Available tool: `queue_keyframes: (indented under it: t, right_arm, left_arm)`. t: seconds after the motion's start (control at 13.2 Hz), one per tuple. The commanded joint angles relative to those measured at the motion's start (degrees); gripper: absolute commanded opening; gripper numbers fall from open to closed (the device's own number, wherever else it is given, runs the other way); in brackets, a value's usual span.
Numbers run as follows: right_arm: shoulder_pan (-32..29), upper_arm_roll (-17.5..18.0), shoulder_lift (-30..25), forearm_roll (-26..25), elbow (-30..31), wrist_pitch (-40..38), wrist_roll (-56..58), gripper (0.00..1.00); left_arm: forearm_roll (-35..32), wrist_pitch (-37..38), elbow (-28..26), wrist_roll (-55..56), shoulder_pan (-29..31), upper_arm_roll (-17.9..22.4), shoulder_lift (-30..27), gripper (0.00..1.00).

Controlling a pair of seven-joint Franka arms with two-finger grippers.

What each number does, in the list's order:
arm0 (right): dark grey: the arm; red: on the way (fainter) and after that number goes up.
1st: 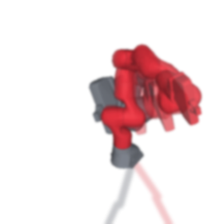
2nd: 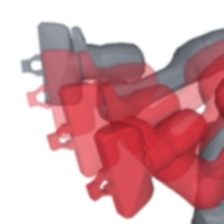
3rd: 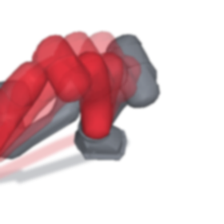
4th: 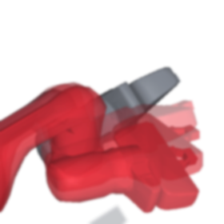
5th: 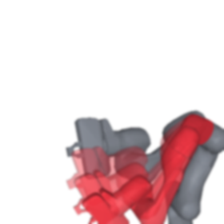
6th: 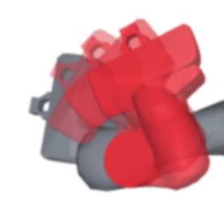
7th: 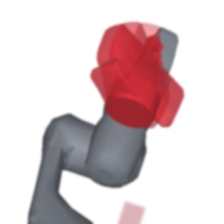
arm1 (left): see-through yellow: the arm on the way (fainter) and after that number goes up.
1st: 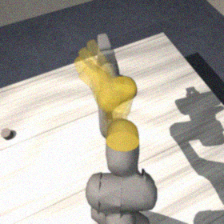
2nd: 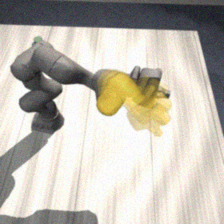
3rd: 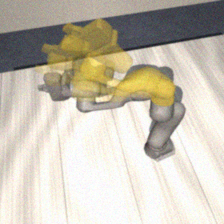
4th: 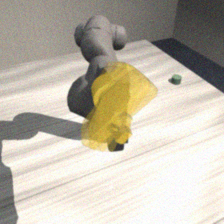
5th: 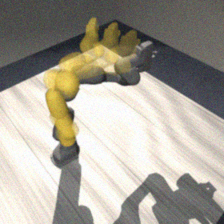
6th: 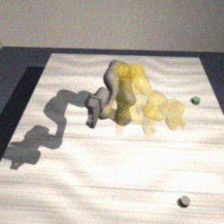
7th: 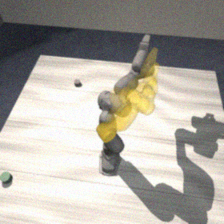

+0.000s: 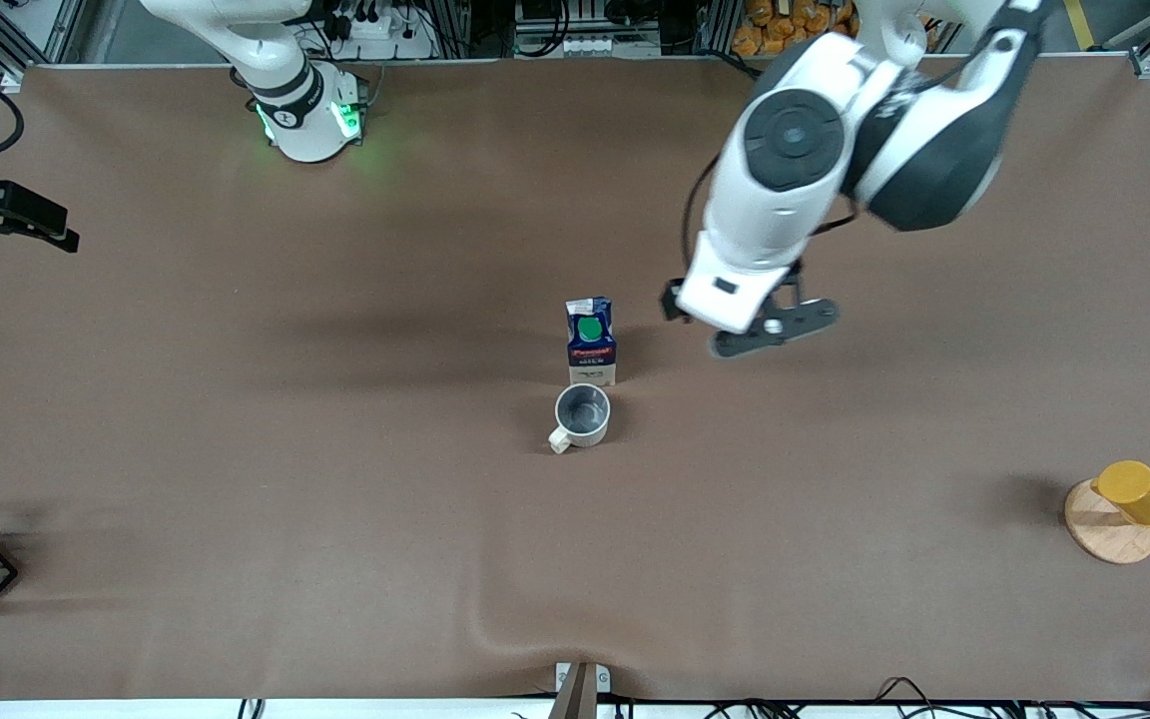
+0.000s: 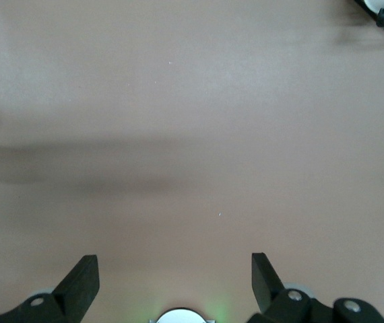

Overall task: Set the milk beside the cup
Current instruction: 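Lower the milk carton beside the mug and open the left gripper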

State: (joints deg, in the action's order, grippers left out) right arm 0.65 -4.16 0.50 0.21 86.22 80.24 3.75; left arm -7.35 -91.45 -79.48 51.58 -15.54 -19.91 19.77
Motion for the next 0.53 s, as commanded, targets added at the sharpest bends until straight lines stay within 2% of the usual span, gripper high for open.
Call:
queue_keyframes:
  t: [0.0, 0.08, 0.3, 0.38, 0.45]
  right_arm:
    - [0.2, 0.2, -1.2, 0.6, 0.5, -2.0, -0.8, 1.0]
    - [0.5, 0.4, -2.1, 0.6, 0.5, -2.3, -1.1, 1.0]
    - [0.8, 0.5, -2.5, 0.8, 0.5, -1.6, -1.4, 1.0]
    - [0.8, 0.5, -2.7, 1.2, 0.3, -1.1, -1.4, 1.0]
    - [0.8, 0.6, -3.7, 1.2, 0.3, -0.9, -1.5, 1.0]
  left_arm:
    - [-3.2, -0.7, -11.8, -5.8, 5.8, -0.2, -10.5, 1.0]
    - [-3.2, -0.9, -13.2, -7.3, 8.3, -0.3, -12.3, 1.0]
    - [-1.7, 0.0, -14.2, -21.1, 16.6, -0.2, -15.6, 1.0]
    - [0.4, 0.4, -14.2, -27.7, 19.7, 0.4, -16.2, 1.0]
    - [1.2, 2.0, -13.8, -33.7, 19.8, 2.7, -16.6, 1.0]
